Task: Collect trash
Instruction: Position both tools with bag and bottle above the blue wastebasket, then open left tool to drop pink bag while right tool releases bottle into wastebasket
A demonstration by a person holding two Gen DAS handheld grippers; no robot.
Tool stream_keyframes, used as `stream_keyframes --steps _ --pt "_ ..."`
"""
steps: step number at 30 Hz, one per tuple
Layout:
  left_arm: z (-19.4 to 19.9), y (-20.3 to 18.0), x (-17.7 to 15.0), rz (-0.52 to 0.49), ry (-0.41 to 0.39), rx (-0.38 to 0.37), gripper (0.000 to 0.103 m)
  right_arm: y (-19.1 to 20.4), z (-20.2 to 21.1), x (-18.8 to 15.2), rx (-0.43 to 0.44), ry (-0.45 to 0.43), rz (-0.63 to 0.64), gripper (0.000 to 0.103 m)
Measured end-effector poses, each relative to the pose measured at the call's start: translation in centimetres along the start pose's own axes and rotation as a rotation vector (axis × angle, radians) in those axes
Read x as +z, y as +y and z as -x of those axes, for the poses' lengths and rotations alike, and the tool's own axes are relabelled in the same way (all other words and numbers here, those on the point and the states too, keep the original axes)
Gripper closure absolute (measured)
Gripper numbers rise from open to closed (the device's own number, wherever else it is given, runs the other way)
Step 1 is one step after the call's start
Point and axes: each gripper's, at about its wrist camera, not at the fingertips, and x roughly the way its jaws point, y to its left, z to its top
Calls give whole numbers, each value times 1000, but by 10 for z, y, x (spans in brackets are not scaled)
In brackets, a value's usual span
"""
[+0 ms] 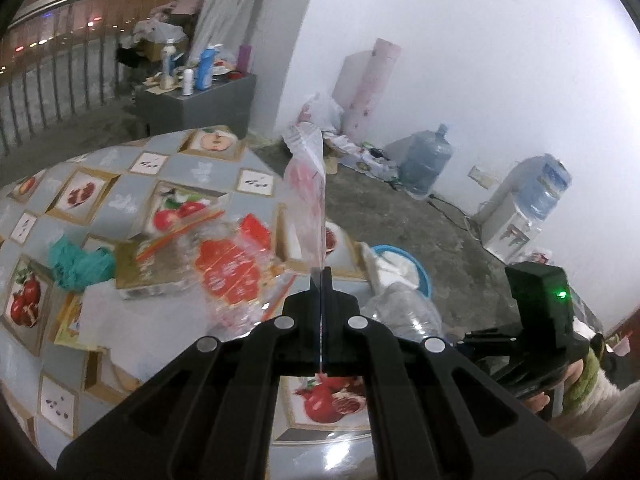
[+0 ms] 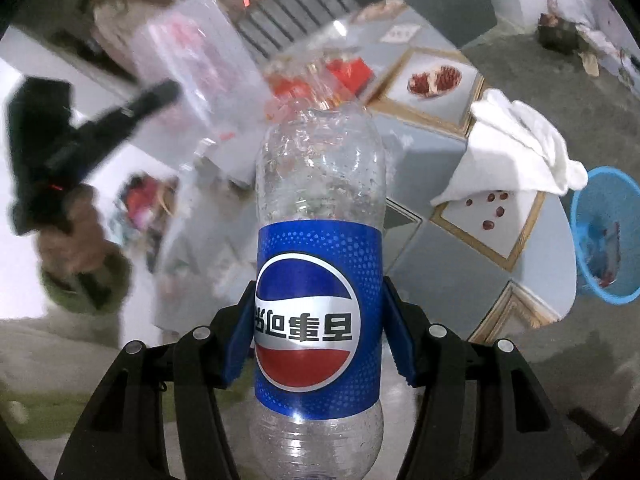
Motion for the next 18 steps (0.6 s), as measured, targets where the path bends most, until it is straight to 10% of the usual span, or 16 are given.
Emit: stream_keyframes --steps 4,11,18 --pt "-10 -26 21 -53 28 -65 103 -24 58 -11 46 -172 -122 46" --pt "-61 -100 74 -239 173 -173 103 -103 177 -30 -163 -487 -373 46" --pt "-177 -151 115 -297 423 -135 103 -189 184 -17 -245 -488 -540 45"
